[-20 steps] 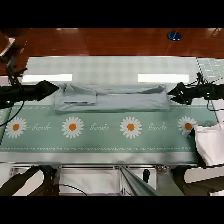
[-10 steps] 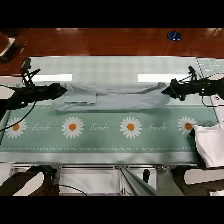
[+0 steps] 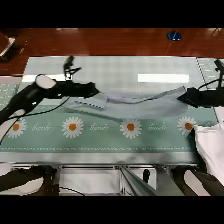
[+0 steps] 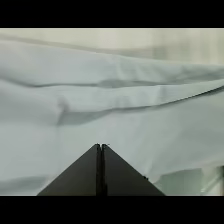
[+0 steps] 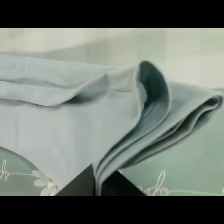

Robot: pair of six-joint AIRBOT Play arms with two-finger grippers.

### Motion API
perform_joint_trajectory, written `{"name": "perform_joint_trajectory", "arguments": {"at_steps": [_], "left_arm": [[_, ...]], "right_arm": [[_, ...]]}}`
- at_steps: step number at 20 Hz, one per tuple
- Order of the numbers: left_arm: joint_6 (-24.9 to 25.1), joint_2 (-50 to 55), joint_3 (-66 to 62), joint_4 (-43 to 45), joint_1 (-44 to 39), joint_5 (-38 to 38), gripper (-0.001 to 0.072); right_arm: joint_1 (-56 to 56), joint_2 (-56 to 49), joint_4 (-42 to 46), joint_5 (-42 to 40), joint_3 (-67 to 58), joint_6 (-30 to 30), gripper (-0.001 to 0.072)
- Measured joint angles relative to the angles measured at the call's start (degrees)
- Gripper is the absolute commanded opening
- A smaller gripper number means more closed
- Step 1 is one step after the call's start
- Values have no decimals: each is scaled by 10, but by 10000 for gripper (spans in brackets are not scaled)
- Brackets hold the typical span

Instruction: Fold the shirts.

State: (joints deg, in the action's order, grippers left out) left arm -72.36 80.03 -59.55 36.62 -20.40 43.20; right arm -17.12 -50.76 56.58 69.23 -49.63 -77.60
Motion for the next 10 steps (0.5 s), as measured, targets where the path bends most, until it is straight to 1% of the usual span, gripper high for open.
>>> {"name": "perform_joint_trajectory", "arguments": {"at_steps": [4, 7, 9, 10], "left_arm": [[-35, 128, -137, -2, -110, 12, 24], [-70, 213, -224, -2, -179, 45, 24], [-83, 255, -263, 0, -221, 86, 24], [-88, 270, -278, -2, -240, 94, 24]], "right_arm": [[0, 94, 2, 21, 21, -17, 18], [0, 123, -18, 35, 26, -20, 18], [0, 131, -37, 38, 27, -16, 18], [0, 134, -44, 39, 28, -14, 18]]}}
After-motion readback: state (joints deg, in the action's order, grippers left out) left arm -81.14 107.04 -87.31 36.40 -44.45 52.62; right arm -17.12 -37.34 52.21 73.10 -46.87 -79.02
